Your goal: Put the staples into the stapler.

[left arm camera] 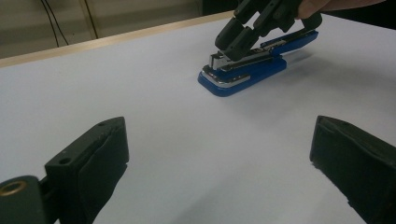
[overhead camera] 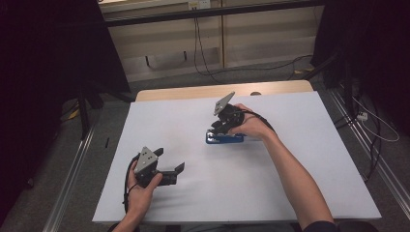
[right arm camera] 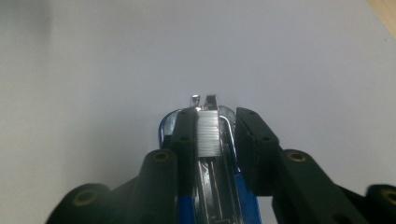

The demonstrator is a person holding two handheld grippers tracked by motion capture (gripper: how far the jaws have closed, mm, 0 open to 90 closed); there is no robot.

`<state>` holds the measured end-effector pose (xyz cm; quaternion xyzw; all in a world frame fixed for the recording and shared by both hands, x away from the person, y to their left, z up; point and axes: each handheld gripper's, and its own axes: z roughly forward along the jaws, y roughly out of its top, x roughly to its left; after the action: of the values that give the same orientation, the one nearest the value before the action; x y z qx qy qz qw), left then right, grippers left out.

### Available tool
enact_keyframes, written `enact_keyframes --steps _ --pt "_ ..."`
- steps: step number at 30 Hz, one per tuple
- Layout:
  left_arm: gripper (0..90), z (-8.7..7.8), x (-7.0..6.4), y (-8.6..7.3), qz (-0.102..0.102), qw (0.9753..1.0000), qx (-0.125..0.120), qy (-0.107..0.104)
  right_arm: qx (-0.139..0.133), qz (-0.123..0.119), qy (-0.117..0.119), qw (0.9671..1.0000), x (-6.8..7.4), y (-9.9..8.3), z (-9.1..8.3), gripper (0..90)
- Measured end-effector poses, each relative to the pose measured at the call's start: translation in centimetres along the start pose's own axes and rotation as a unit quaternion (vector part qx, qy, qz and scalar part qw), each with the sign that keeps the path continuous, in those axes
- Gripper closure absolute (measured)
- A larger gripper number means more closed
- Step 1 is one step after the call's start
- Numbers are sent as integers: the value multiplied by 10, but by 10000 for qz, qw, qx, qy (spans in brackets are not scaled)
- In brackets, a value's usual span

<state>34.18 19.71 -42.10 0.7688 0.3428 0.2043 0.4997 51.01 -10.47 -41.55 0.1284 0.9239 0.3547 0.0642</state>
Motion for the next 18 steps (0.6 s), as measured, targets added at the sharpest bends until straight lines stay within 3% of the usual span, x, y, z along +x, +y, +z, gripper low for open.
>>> enact_keyframes --steps 3,11,18 --pt "47 0 0 0 14 10000 13 7 8 -31 66 10000 0 0 -1 780" --pt "47 0 0 0 -12 10000 -9 0 -22 -159 52 9999 1 1 0 780" --pt "47 0 0 0 4 10000 6 1 -30 -37 23 10000 1 0 0 710"
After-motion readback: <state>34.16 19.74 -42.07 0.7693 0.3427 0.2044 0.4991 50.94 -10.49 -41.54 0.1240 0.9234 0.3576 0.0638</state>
